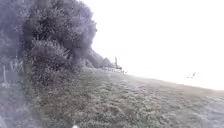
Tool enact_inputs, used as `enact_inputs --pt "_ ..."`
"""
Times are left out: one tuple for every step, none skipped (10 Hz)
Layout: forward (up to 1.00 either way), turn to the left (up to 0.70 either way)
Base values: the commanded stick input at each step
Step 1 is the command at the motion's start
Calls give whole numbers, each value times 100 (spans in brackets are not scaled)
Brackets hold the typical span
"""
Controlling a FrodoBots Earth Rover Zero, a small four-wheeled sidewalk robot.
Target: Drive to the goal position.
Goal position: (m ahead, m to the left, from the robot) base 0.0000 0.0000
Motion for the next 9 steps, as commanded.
enact_inputs --pt "12 -51" --pt "37 -32" --pt "60 -14" --pt "60 -7" --pt "60 0" --pt "60 0" --pt "60 0" --pt "60 0" --pt "60 0"
